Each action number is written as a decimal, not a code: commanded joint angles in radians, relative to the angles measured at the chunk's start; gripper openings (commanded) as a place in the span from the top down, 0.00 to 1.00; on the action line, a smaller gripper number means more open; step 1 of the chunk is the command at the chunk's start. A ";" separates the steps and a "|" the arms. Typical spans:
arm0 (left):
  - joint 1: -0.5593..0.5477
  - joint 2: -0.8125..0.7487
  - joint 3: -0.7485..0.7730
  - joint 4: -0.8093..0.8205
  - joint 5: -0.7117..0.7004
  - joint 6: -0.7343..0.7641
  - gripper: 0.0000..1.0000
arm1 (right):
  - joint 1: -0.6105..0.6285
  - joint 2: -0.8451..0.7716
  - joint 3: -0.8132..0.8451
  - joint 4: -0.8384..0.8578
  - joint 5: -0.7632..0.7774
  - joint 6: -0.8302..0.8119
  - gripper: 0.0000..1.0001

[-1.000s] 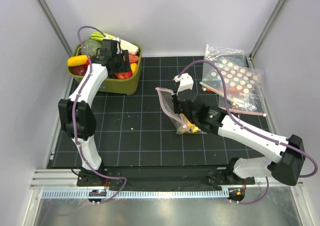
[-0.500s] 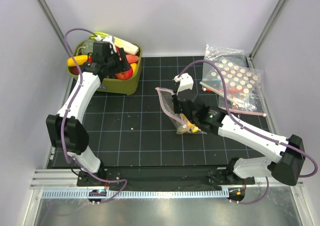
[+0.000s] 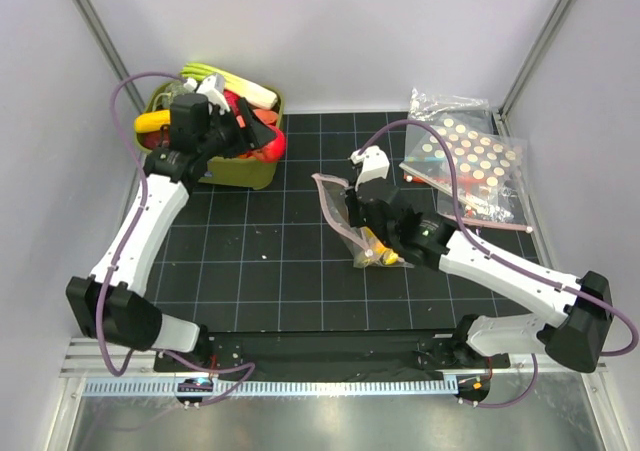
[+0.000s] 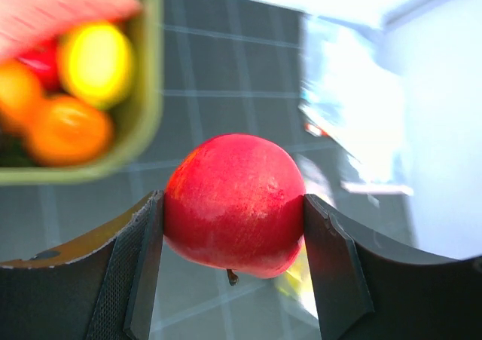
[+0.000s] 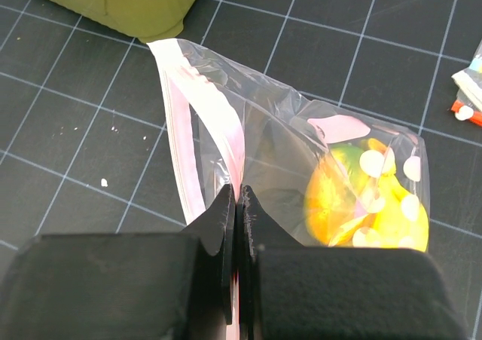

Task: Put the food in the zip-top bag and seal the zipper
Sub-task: Pick up the fake fruit from the bin, then place the fake fruit in the zipper food storage bag.

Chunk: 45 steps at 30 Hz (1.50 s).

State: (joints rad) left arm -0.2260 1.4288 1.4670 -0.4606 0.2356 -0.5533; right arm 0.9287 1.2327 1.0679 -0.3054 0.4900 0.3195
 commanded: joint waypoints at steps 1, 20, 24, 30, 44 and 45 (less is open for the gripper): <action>-0.050 -0.089 -0.072 0.091 0.142 -0.102 0.72 | -0.002 -0.044 0.044 0.002 -0.027 0.036 0.99; -0.374 -0.424 -0.623 0.684 0.042 -0.212 0.73 | -0.011 -0.165 0.012 0.023 -0.143 0.185 0.99; -0.415 -0.349 -0.622 0.686 0.025 -0.162 0.73 | -0.010 -0.170 0.001 0.043 -0.212 0.193 0.99; -0.479 -0.332 -0.609 0.685 -0.028 -0.097 0.73 | -0.010 -0.148 -0.006 0.066 -0.280 0.199 0.99; -0.576 -0.154 -0.524 0.557 -0.212 -0.020 0.71 | -0.011 -0.210 -0.075 0.169 -0.314 0.161 0.99; -0.593 -0.146 -0.516 0.556 -0.219 -0.017 0.66 | -0.011 -0.214 -0.080 0.170 -0.303 0.159 0.99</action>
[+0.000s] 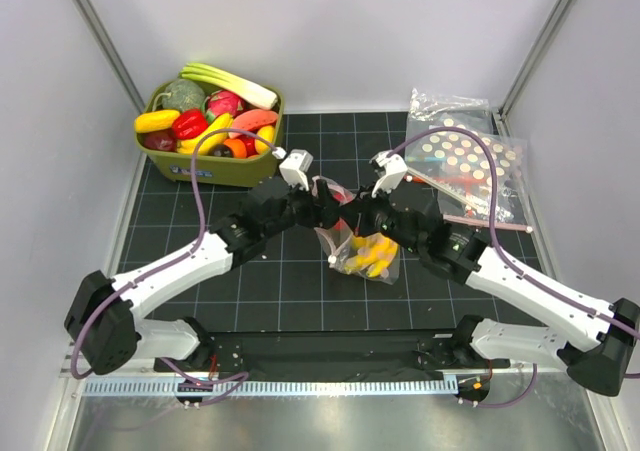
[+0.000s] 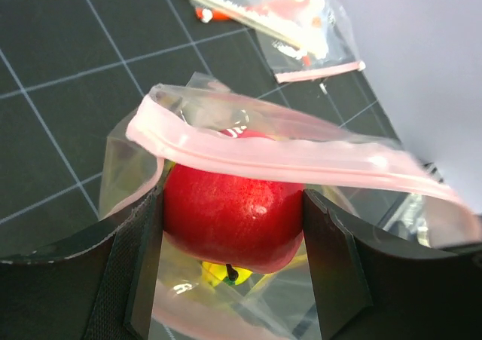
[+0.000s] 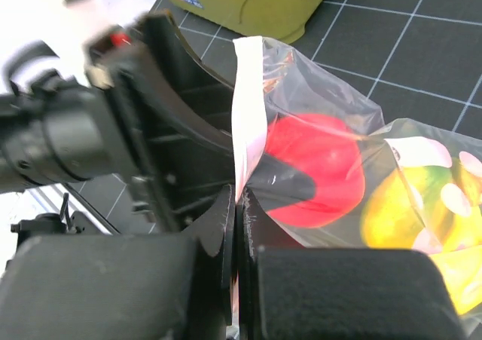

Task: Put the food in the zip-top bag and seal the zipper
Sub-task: Place the fake fruit in the zipper food storage bag, then adjust the zipper food storage bag at the center of the board.

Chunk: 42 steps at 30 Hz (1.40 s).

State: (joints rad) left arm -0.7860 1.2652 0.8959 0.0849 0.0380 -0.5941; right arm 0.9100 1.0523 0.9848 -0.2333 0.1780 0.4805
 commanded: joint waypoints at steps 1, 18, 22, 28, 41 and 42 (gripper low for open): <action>-0.042 0.022 0.061 0.004 -0.027 0.030 0.59 | 0.009 -0.041 0.000 0.098 0.020 -0.003 0.99; -0.067 -0.173 0.072 -0.195 -0.101 0.119 0.09 | 0.006 -0.044 -0.012 0.029 0.370 -0.014 0.99; -0.067 -0.176 0.081 -0.238 -0.190 0.145 0.12 | 0.004 -0.058 -0.021 0.041 0.365 -0.025 0.99; -0.067 -0.057 0.116 -0.220 -0.176 0.137 0.25 | 0.006 -0.055 -0.021 0.048 0.345 -0.028 0.99; -0.067 0.057 0.230 -0.284 -0.158 0.181 0.83 | 0.004 -0.028 0.014 -0.010 0.460 -0.040 0.99; -0.067 0.039 0.230 -0.312 -0.158 0.183 0.87 | 0.004 -0.012 0.026 -0.049 0.497 -0.049 0.99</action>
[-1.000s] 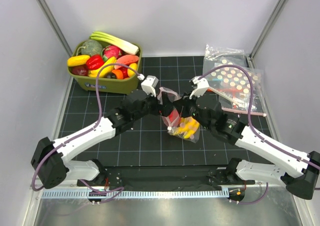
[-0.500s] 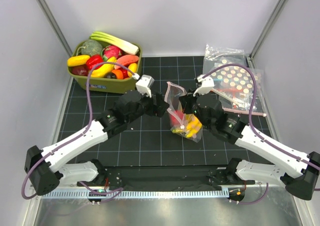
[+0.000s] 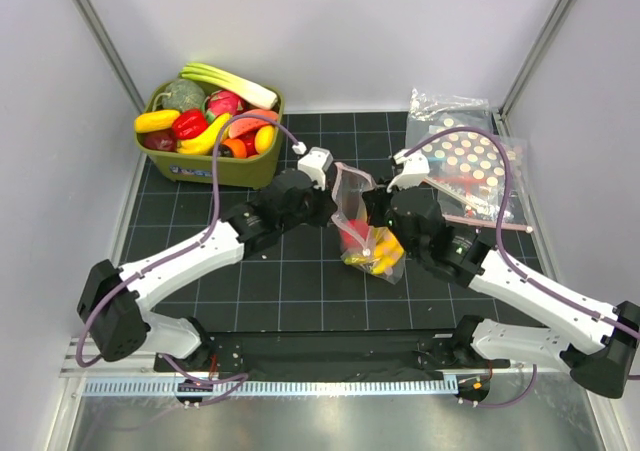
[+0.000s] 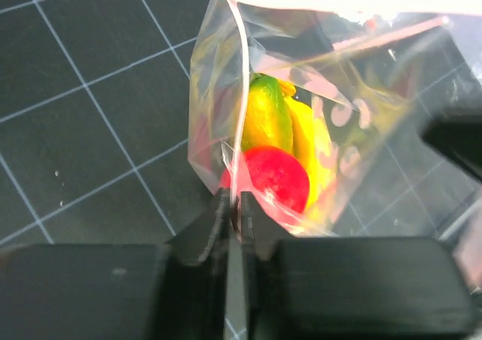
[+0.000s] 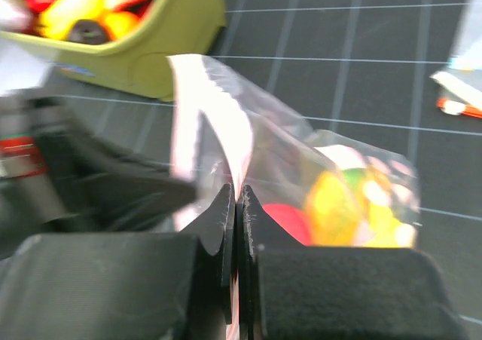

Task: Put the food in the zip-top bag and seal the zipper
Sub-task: Adjust the zipper food storage bag at the center of the board.

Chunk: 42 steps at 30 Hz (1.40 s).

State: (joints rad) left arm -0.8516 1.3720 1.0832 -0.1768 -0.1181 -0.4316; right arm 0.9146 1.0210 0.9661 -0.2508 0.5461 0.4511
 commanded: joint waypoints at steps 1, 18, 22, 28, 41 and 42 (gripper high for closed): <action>0.000 -0.094 0.055 -0.073 -0.003 0.025 0.91 | 0.000 0.027 0.057 -0.050 0.159 -0.029 0.99; -0.029 -0.314 -0.019 -0.041 0.038 -0.030 0.27 | 0.000 -0.099 0.115 -0.165 0.521 -0.081 0.99; -0.027 -0.324 -0.034 -0.052 -0.092 -0.006 0.16 | 0.000 -0.165 0.111 -0.150 0.520 -0.094 0.99; -0.027 -0.324 -0.034 -0.073 -0.263 -0.006 0.01 | 0.000 -0.154 0.069 -0.059 0.339 -0.138 0.99; 0.345 -0.122 0.061 -0.069 -0.249 -0.334 0.00 | 0.000 -0.064 0.048 -0.031 0.250 -0.101 0.99; 0.383 -0.104 0.081 -0.079 -0.273 -0.369 0.00 | 0.000 -0.067 0.045 -0.030 0.247 -0.101 0.99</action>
State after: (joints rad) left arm -0.5461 1.2171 1.0775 -0.2848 -0.3725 -0.6563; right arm 0.9142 0.9970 1.0088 -0.3611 0.7990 0.3355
